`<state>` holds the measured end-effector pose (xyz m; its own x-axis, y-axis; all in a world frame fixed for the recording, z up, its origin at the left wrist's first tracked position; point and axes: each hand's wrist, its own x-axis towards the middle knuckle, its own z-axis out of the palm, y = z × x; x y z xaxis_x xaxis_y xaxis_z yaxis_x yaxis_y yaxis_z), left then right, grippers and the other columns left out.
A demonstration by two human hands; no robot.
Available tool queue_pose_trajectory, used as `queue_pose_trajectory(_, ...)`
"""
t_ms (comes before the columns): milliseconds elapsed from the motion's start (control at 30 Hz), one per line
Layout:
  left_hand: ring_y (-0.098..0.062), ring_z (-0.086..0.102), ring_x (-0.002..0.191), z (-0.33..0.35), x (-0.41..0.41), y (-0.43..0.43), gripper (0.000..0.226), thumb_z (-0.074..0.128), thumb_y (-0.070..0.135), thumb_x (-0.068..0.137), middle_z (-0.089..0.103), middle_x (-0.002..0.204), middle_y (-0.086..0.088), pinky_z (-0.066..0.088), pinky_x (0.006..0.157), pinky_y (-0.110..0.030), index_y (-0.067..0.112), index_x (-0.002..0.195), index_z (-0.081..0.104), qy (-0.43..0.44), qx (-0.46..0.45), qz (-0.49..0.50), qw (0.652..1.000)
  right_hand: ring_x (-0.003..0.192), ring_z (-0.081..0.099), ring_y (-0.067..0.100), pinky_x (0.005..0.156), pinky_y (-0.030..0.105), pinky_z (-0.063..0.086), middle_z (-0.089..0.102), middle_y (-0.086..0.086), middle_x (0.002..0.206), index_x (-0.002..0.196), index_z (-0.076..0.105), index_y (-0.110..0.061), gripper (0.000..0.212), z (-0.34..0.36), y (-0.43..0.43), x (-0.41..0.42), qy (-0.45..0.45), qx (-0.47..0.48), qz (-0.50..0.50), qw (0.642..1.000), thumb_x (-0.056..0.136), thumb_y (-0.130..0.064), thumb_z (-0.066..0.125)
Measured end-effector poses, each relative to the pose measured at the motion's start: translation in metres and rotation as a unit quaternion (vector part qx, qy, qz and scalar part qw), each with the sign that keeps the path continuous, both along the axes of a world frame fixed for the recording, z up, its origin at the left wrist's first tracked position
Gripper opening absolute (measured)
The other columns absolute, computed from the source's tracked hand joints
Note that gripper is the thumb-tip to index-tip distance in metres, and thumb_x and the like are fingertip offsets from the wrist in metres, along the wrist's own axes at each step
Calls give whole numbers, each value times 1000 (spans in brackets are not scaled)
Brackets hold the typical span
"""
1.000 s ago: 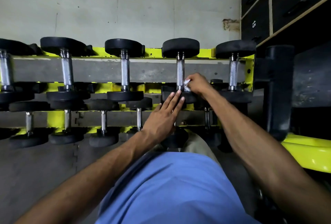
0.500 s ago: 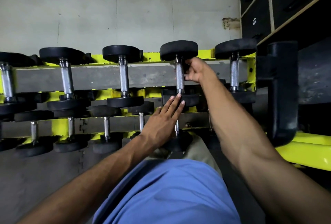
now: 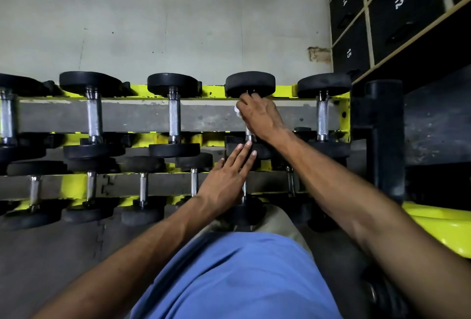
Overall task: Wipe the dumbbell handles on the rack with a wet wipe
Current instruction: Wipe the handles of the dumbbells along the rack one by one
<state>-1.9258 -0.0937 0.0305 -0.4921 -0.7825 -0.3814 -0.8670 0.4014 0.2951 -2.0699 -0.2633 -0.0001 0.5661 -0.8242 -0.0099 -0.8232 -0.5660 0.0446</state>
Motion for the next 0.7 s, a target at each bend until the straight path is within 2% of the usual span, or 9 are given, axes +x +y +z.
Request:
queue_pose_trajectory(67,-23,-20,160,1,-1,0,107,63,12,94,-35,169,-4,24,128,-49,17,166,-16,-2,-2,4,1000,76,66,29,50,31,35,62,2,100,99,63,-21,12,13,-8,-3,63,28,25,997,90,-15,63)
queue_pose_trajectory(133,-23,-20,160,3,-3,0,105,62,12,95,-35,169,-4,22,129,-48,17,166,-16,-3,1,9,1000,82,68,30,53,32,37,67,4,102,105,64,-20,15,25,-9,-5,128,79,94,984,94,-15,56)
queue_pose_trajectory(267,-22,-16,161,4,-7,3,100,60,16,98,-30,170,-5,21,129,-47,17,166,-13,1,5,34,999,81,63,31,63,29,37,71,8,100,102,70,-22,19,45,7,-3,154,207,136,956,96,-26,53)
queue_pose_trajectory(367,-22,-14,161,11,-11,4,94,57,19,101,-26,171,-7,16,130,-47,15,167,-10,-1,9,48,999,89,67,31,64,28,38,72,7,99,104,72,-24,19,50,14,-12,115,229,145,956,92,-24,56)
queue_pose_trajectory(467,-24,-15,161,19,-22,8,87,54,15,103,-23,172,-10,9,131,-46,14,167,-4,-7,-13,49,999,98,67,28,66,28,38,73,1,107,108,73,-30,18,56,12,-33,27,225,111,968,93,-29,61)
queue_pose_trajectory(533,-24,-13,161,17,-33,11,89,59,17,102,-20,173,-10,9,131,-47,15,168,0,-1,-48,50,998,100,66,25,69,30,42,73,-3,111,109,72,-31,18,60,11,-57,-24,204,82,975,94,-31,61)
queue_pose_trajectory(600,-25,-12,161,18,-51,11,89,61,21,101,-18,173,-11,10,131,-47,16,168,2,3,-55,48,997,100,67,24,73,32,47,74,-4,111,107,72,-27,17,61,10,-90,-62,185,48,979,95,-30,61)
queue_pose_trajectory(700,-25,-13,161,26,-92,6,86,59,27,103,-19,173,-12,8,132,-47,15,168,3,14,-27,29,999,97,68,28,75,37,55,75,4,106,102,72,-19,15,56,7,-143,-92,165,-26,982,94,-24,61)
